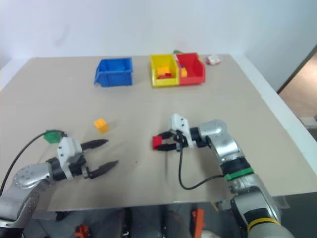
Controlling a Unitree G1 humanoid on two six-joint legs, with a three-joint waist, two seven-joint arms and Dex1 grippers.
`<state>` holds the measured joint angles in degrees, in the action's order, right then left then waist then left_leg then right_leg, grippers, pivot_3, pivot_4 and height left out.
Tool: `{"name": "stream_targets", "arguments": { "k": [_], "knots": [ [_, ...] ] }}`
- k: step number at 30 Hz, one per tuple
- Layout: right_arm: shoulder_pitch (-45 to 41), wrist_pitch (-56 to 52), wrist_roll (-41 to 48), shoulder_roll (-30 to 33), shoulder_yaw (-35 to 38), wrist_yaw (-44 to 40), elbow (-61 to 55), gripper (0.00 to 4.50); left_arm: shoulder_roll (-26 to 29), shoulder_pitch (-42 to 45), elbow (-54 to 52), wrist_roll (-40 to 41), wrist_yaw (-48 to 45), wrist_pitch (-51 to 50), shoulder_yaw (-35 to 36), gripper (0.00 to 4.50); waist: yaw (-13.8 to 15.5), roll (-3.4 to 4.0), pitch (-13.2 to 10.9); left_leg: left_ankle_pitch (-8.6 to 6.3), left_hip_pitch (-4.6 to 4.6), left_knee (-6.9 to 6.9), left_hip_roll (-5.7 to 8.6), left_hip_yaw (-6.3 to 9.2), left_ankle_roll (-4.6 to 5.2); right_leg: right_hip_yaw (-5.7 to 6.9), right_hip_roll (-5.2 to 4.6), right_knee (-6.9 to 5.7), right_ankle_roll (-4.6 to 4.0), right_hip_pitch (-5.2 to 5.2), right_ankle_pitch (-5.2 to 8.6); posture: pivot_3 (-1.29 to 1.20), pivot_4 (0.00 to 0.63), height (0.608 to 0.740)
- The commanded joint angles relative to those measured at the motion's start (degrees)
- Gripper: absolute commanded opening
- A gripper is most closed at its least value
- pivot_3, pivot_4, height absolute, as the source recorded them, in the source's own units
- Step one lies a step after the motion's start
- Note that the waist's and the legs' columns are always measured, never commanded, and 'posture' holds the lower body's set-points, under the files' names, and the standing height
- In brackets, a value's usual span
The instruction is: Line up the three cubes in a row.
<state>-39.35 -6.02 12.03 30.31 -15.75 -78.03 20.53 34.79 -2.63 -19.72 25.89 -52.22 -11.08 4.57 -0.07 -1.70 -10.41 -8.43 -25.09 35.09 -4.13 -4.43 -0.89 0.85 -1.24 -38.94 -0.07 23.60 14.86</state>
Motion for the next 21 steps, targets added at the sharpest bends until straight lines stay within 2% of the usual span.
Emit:
{"name": "stream_targets", "arguments": {
  "k": [1, 6, 8, 11, 14, 21],
  "knots": [
    [-0.92, 2.66, -0.71, -0.09, 0.66, -1.06, 1.63, 1.25, 0.48, 0.04, -2.80, 0.55, -0.28, 1.06, 0.75, 4.50, 0.00, 0.00, 0.00, 0.00, 0.00, 0.00, -0.01, -0.01, 0.00, 0.00, 0.02, 0.00, 0.00, 0.00, 0.00, 0.00, 0.150, 0.740],
    [-1.57, 6.05, -2.07, -0.27, 0.75, -1.89, 5.75, 1.25, 0.28, 0.42, -3.20, 0.58, -0.20, 0.63, 0.38, 4.50, 0.00, 0.00, 0.00, 0.00, 0.00, 0.00, -0.02, -0.04, 0.00, -0.06, 0.06, 0.00, -0.01, 0.03, -0.01, 0.00, 0.150, 0.740],
    [-1.90, 6.79, -1.92, -0.06, 1.07, -2.69, 6.76, 2.33, 0.30, 0.53, -3.20, 0.65, -0.26, 0.53, 0.36, 4.50, 0.00, 0.00, 0.00, 0.00, 0.01, 0.00, -0.03, -0.03, 0.00, -0.07, 0.07, 0.00, -0.01, 0.03, -0.03, 0.00, 0.150, 0.740],
    [-2.17, 7.10, -1.38, 0.16, 1.63, -3.47, 7.03, 3.34, 0.22, 0.75, -2.80, 0.82, -0.17, 0.35, 0.63, 4.50, 0.00, 0.00, 0.00, 0.00, 0.01, 0.00, -0.03, -0.04, 0.00, -0.09, 0.06, 0.00, -0.01, 0.03, -0.04, 0.00, 0.150, 0.740],
    [-1.74, 3.87, 1.28, 1.18, 3.23, -4.17, 2.17, 4.39, -0.67, 1.28, -2.05, 1.48, 2.22, -0.65, 2.33, 4.50, 0.00, 0.01, 0.00, 0.00, 0.00, 0.00, -0.04, -0.04, 0.00, -0.14, 0.07, 0.00, 0.00, 0.07, -0.05, 0.00, 0.150, 0.740],
    [0.76, -5.13, 7.04, 3.01, 8.73, 1.32, -13.25, 4.47, -4.93, 2.27, -2.10, 0.55, 14.23, -2.36, 7.69, 4.50, 0.22, -0.01, 0.00, -0.01, -0.02, 0.00, -0.11, -0.05, -0.02, -0.18, 0.07, -0.02, 0.03, 0.13, -0.07, 0.00, 0.150, 0.740]
  ]
}}
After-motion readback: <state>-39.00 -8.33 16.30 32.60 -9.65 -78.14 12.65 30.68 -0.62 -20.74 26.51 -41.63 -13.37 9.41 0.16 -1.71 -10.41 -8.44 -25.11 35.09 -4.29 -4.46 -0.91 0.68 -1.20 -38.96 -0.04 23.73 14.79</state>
